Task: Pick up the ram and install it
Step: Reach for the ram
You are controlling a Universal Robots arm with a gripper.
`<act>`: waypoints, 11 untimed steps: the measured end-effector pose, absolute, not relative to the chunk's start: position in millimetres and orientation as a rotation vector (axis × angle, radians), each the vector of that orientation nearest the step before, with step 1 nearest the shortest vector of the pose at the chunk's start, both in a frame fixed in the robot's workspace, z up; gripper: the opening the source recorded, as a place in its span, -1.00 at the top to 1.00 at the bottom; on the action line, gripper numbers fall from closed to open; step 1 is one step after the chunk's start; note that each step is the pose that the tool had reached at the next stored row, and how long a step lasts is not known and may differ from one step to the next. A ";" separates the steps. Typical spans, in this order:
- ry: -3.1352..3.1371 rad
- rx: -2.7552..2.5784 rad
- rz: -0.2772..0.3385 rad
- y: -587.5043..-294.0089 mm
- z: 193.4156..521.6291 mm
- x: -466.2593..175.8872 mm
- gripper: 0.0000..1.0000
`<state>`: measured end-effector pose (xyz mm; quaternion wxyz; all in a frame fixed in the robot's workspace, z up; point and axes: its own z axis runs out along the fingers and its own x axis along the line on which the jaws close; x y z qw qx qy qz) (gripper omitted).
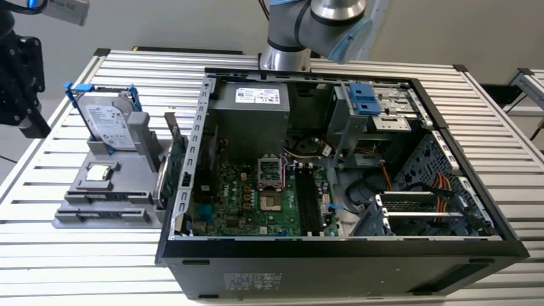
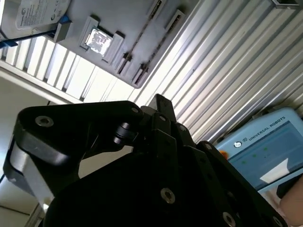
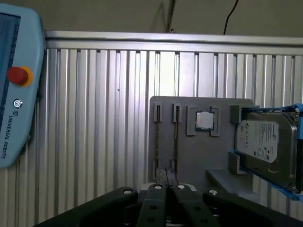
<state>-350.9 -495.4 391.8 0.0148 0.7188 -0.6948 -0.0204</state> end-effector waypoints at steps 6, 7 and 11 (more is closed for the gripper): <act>-2.074 2.318 -0.062 -495.4 391.8 -350.9 1.00; -2.063 2.327 -0.062 -495.4 391.8 -350.9 1.00; -2.058 2.331 -0.061 -495.4 391.8 -350.9 1.00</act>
